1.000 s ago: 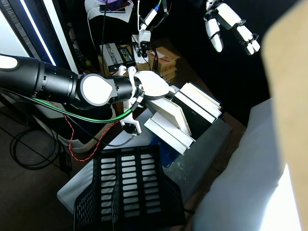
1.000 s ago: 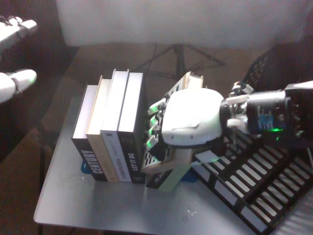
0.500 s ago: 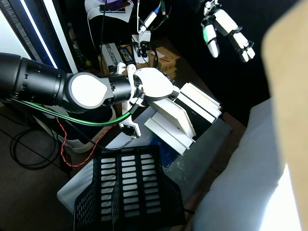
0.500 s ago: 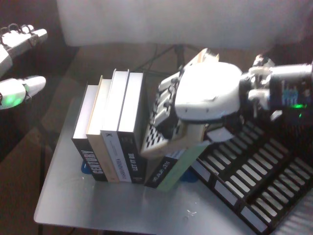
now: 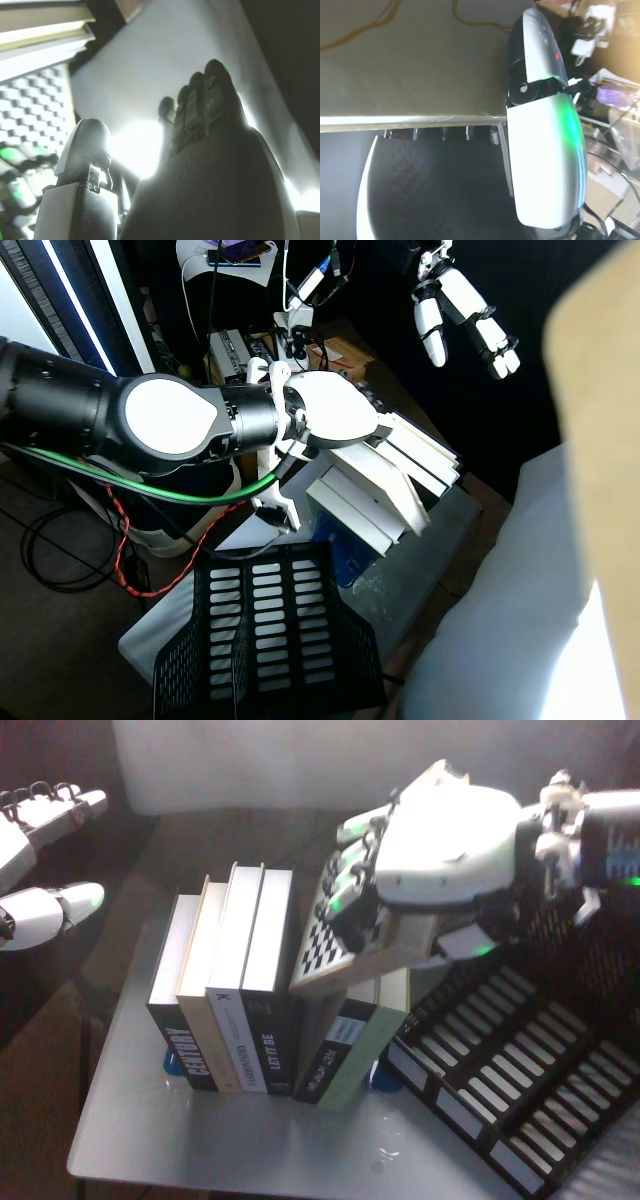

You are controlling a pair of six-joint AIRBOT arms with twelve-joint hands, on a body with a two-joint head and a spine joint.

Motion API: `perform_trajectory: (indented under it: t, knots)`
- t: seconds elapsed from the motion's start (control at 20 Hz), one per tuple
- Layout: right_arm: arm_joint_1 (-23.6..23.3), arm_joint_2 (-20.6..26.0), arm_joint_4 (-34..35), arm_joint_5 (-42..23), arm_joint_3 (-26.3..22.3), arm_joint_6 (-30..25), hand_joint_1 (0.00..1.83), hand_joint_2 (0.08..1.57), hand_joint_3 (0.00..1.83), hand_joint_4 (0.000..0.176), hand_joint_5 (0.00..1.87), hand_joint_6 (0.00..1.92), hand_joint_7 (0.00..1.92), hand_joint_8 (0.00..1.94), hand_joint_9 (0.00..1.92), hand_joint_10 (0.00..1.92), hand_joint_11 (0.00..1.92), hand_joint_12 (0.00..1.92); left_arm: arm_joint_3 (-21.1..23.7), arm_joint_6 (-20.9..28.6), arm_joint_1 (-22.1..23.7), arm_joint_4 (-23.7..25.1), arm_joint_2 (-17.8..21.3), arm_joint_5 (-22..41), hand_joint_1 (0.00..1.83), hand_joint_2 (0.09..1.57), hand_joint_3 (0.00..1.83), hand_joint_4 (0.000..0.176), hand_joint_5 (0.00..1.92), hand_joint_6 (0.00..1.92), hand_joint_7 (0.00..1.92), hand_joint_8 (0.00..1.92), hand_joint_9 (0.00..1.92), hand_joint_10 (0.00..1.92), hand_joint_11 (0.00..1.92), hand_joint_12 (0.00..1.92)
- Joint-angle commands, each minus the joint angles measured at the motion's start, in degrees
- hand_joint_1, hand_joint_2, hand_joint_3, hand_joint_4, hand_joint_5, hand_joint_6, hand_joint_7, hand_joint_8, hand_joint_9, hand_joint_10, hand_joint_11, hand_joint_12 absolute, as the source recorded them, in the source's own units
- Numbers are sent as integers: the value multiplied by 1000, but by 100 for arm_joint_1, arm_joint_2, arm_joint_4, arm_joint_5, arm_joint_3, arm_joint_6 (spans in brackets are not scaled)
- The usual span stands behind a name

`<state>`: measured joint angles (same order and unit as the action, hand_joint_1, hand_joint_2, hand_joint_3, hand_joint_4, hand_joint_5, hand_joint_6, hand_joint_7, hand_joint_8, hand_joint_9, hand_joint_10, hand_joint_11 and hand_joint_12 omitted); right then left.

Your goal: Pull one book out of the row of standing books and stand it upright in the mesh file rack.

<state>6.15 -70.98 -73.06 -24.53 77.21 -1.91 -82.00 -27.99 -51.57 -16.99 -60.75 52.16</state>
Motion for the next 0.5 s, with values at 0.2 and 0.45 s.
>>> perform_trajectory:
  t: [0.2, 0.45]
  knots:
    - [-430, 287, -486, -62, 39, -715, 1244, 1229, 1, 0, 761, 1123, 800, 1524, 833, 1790, 387, 1921, 20, 33, 141, 56, 27, 673, 570, 1432, 4, 41, 100, 7, 0, 0, 0, 0, 0, 0]
    - [-832, 475, -631, -74, 39, -833, 1224, 1212, 0, 0, 813, 1078, 826, 1515, 1008, 1877, 938, 1921, 41, 41, 196, 131, 18, 658, 613, 1425, 0, 41, 102, 6, 0, 0, 0, 0, 0, 0]
